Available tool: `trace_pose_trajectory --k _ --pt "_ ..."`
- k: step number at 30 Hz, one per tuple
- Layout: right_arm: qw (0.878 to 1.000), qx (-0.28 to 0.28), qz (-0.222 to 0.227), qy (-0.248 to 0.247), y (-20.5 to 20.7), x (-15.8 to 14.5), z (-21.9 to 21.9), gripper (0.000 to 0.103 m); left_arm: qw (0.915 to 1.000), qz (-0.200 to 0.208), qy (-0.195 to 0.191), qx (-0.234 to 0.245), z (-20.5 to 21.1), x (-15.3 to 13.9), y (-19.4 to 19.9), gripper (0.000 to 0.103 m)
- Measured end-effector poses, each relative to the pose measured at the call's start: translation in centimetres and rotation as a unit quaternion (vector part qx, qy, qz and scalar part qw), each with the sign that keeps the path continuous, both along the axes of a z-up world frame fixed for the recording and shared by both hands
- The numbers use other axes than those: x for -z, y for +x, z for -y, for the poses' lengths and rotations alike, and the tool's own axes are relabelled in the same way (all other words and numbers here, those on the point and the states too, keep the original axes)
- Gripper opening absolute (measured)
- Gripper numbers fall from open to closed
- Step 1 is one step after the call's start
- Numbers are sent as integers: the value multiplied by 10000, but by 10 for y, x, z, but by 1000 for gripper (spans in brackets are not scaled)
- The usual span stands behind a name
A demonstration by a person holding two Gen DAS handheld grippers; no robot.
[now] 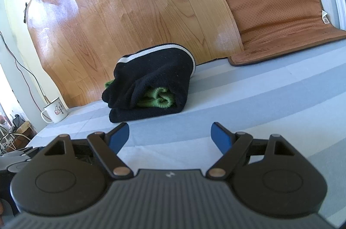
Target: Fold small clothes
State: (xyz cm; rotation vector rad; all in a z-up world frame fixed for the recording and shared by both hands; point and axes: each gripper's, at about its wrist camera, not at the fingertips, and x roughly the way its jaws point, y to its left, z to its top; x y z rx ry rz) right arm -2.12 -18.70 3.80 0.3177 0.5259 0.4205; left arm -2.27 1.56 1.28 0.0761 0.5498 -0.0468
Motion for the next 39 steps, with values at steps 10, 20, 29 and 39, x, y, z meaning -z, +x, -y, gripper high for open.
trace_pose_trajectory --k 10,20,29,39 --pt "10000 -11 7 13 0 0 0 85 9999 -106 7 -49 -1 2 2 103" --pt "10000 -9 1 19 0 2 1 87 9997 -214 -22 -124 -4 3 5 103" --pt "10000 -3 -3 17 0 1 0 87 9995 -267 -42 -173 -5 3 6 103" --pt "10000 -8 -19 10 -3 1 -1 87 9994 -293 -32 -180 -5 3 6 103"
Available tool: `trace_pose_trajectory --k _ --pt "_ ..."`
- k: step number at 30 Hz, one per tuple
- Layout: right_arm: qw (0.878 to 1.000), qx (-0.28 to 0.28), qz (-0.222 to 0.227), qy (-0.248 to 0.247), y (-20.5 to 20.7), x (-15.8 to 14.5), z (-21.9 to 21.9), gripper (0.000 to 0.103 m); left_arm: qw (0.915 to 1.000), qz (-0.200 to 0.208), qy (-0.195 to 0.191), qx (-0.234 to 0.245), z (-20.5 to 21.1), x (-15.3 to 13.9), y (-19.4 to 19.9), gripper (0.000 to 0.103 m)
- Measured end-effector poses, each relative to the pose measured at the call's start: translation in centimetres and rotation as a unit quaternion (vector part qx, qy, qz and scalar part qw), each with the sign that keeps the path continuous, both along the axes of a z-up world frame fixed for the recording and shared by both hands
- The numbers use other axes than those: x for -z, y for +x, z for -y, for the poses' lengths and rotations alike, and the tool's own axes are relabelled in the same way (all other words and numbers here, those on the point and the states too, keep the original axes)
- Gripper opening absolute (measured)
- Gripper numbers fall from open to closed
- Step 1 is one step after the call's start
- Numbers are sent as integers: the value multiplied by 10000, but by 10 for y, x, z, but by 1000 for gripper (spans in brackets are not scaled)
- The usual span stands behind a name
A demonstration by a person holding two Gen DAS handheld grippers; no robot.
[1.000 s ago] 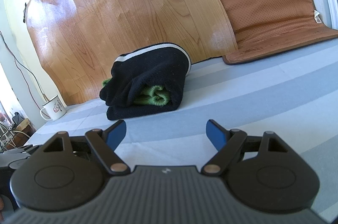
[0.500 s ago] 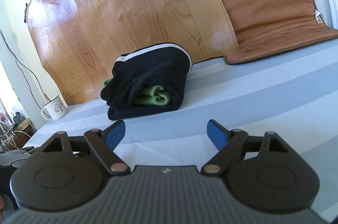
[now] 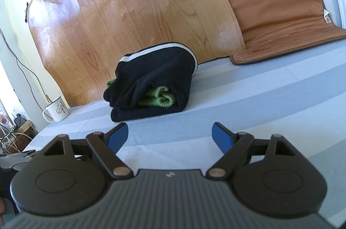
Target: Fold small clothes
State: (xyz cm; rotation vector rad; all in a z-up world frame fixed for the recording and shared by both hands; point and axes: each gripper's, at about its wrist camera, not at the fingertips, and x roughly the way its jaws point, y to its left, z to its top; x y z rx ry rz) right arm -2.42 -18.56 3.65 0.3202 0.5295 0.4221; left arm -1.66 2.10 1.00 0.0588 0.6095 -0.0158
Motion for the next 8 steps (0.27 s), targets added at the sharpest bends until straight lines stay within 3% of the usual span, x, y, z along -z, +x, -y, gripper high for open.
trace_pose_trajectory --k 8 --pt "10000 9 -3 0 0 0 -1 87 9999 25 61 107 2 2 -2 103"
